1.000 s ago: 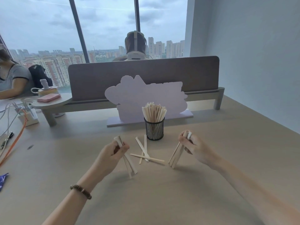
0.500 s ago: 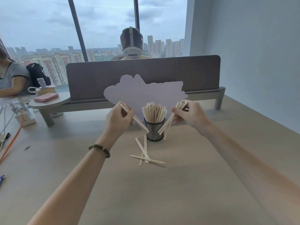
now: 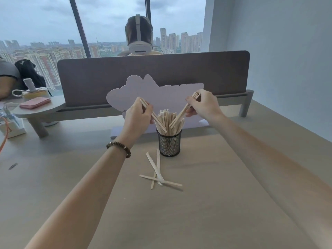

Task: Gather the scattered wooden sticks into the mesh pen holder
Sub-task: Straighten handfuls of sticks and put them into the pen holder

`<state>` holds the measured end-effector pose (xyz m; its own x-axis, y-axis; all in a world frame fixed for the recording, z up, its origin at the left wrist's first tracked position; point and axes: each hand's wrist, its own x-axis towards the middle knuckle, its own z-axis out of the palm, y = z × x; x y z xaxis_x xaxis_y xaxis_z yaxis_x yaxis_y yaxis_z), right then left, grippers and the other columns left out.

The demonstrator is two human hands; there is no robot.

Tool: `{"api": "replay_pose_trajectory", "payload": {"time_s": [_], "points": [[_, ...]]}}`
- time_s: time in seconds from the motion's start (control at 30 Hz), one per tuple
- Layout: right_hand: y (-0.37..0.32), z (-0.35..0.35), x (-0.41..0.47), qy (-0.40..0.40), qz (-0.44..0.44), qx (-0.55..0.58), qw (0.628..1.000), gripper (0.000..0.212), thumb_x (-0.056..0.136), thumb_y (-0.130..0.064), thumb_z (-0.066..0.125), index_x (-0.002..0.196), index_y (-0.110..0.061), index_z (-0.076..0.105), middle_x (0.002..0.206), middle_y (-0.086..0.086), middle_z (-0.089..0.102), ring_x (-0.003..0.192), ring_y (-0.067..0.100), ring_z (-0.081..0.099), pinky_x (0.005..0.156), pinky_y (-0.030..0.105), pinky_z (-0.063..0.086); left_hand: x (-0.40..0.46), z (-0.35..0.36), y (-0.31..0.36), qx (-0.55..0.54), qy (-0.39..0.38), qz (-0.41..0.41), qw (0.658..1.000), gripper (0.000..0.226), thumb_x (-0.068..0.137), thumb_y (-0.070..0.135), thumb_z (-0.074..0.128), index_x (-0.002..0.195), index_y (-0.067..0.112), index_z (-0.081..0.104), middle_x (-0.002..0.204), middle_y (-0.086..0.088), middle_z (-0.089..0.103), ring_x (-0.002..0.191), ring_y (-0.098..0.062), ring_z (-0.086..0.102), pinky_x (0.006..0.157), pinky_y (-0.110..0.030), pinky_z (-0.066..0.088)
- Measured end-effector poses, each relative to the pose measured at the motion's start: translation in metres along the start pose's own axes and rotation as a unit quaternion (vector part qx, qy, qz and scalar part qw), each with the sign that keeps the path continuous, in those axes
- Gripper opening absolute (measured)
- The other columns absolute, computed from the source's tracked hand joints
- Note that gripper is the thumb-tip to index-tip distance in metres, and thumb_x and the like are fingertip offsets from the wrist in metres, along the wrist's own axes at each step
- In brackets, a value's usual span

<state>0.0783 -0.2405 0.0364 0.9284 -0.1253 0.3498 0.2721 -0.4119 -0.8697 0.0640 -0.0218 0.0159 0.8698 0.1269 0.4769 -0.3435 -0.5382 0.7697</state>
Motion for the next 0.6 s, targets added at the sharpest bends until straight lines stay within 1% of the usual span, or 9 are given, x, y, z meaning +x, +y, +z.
{"api": "replay_pose_trajectory", "payload": {"time_s": [0.1,0.13,0.2,0.27,0.33,0.37,0.43,0.53,0.6], "points": [[0.015,0.011,0.001,-0.032,-0.032,-0.108,0.993,0.023,0.096,-0.026,0.056,0.082,-0.009,0.050,0.065,0.007,0.071,0.054,0.019,0.071,0.061,0.038,0.059,0.001,0.006,-0.010,0.041,-0.031,-0.004,0.999,0.020,0.098,0.023,0.048,0.097,0.004,0.052,0.080,-0.013,0.069,0.067,-0.023,0.068,0.062,-0.029,0.050],[0.019,0.016,0.001,-0.054,-0.043,-0.146,0.987,0.025,0.096,-0.028,0.054,0.080,-0.010,0.048,0.066,0.005,0.068,0.055,0.020,0.069,0.062,0.039,0.056,0.001,0.007,-0.015,0.061,-0.051,-0.011,0.997,0.023,0.098,0.025,0.048,0.098,0.003,0.052,0.084,-0.014,0.068,0.072,-0.026,0.067,0.062,-0.031,0.050],[0.025,0.025,0.001,-0.097,-0.061,-0.209,0.971,0.030,0.097,-0.032,0.053,0.076,-0.012,0.044,0.067,0.002,0.057,0.060,0.019,0.055,0.059,0.037,0.043,0.000,0.011,-0.024,0.104,-0.093,-0.018,0.990,0.027,0.099,0.029,0.047,0.098,0.003,0.050,0.087,-0.013,0.065,0.077,-0.030,0.062,0.063,-0.036,0.048],[0.030,0.033,0.001,-0.111,-0.080,-0.241,0.961,0.035,0.098,-0.034,0.052,0.071,-0.016,0.040,0.067,-0.002,0.046,0.065,0.018,0.044,0.056,0.032,0.030,-0.002,0.014,-0.029,0.125,-0.119,-0.017,0.985,0.028,0.100,0.032,0.046,0.095,0.005,0.048,0.084,-0.009,0.061,0.074,-0.026,0.056,0.059,-0.032,0.042],[0.034,0.039,0.000,-0.102,-0.104,-0.266,0.953,0.036,0.099,-0.033,0.050,0.069,-0.017,0.040,0.069,-0.002,0.044,0.072,0.021,0.044,0.060,0.033,0.029,-0.003,0.017,-0.030,0.125,-0.128,-0.018,0.984,0.025,0.102,0.034,0.044,0.092,0.010,0.044,0.077,-0.003,0.055,0.068,-0.020,0.050,0.054,-0.029,0.038],[0.036,0.040,0.000,-0.097,-0.111,-0.275,0.950,0.033,0.099,-0.033,0.050,0.071,-0.016,0.043,0.073,-0.001,0.045,0.076,0.022,0.044,0.065,0.032,0.032,-0.004,0.018,-0.029,0.126,-0.130,-0.018,0.983,0.024,0.102,0.034,0.043,0.091,0.012,0.043,0.075,-0.001,0.052,0.065,-0.017,0.048,0.053,-0.029,0.037],[0.040,0.041,-0.001,-0.091,-0.119,-0.270,0.951,0.024,0.097,-0.035,0.052,0.090,-0.012,0.055,0.090,0.003,0.051,0.088,0.020,0.046,0.076,0.031,0.035,-0.004,0.020,-0.029,0.125,-0.132,-0.017,0.983,0.024,0.102,0.035,0.043,0.087,0.015,0.042,0.071,0.000,0.050,0.062,-0.016,0.045,0.054,-0.029,0.037],[0.043,0.040,-0.001,-0.089,-0.135,-0.258,0.952,0.036,0.095,-0.039,0.056,0.120,-0.013,0.058,0.117,0.009,0.061,0.107,0.024,0.054,0.088,0.032,0.038,-0.002,0.022,-0.029,0.124,-0.143,-0.018,0.982,0.024,0.101,0.033,0.043,0.084,0.016,0.041,0.070,0.000,0.050,0.063,-0.018,0.046,0.058,-0.033,0.041],[0.040,0.039,-0.002,-0.099,-0.145,-0.269,0.947,0.038,0.097,-0.034,0.055,0.124,-0.007,0.061,0.123,0.013,0.065,0.114,0.030,0.057,0.095,0.037,0.042,-0.001,0.023,-0.029,0.132,-0.161,-0.027,0.978,0.024,0.101,0.035,0.042,0.088,0.014,0.043,0.072,-0.002,0.053,0.067,-0.021,0.050,0.063,-0.035,0.043]]}}
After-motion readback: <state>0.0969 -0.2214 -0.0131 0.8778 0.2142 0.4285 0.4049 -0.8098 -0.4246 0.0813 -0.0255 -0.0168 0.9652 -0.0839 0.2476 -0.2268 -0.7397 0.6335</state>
